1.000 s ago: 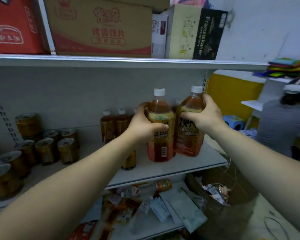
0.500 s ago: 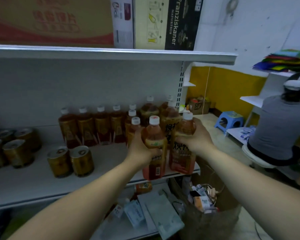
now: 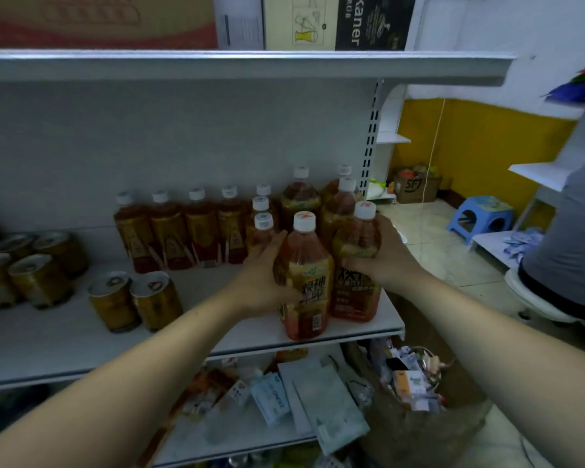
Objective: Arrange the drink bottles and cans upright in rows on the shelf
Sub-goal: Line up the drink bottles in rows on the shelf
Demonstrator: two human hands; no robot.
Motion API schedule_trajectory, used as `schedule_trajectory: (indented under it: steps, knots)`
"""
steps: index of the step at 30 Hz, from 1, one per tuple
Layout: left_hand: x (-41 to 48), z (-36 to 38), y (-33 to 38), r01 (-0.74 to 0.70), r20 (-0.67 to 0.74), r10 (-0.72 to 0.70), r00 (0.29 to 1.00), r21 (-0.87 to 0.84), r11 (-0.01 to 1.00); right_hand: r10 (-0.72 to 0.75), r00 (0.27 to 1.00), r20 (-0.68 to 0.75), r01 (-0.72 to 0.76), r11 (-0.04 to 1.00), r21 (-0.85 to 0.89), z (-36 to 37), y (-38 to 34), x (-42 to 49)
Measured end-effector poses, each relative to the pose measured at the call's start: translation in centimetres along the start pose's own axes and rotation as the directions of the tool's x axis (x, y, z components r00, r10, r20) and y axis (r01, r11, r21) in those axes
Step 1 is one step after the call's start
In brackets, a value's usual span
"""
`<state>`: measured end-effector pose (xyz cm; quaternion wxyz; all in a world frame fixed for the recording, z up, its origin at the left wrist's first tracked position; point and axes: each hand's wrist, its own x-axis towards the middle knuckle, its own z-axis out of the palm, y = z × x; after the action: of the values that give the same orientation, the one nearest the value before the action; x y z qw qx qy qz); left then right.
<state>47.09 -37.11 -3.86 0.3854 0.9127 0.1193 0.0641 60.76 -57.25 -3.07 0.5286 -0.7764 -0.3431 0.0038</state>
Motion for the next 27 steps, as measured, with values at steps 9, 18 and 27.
schedule_trajectory:
  steps: [9, 18, 27]
  knots:
    - [0.9, -1.0, -1.1, -0.188, -0.526, 0.049, 0.849, -0.214, 0.959, 0.001, 1.0, -0.022, -0.001, 1.0, 0.005, 0.7, 0.0, 0.2]
    - [2.2, -1.8, -2.6, -0.039, -0.262, -0.043, 0.964, -0.302, 0.953, -0.046, 0.999, 0.009, 0.046, 0.999, 0.022, 1.2, -0.6, 0.3]
    - [1.5, -3.7, -4.0, -0.03, -0.236, -0.036, 0.971, -0.272, 0.962, -0.049, 0.998, 0.032, 0.049, 0.999, 0.004, 1.1, -0.2, 0.7]
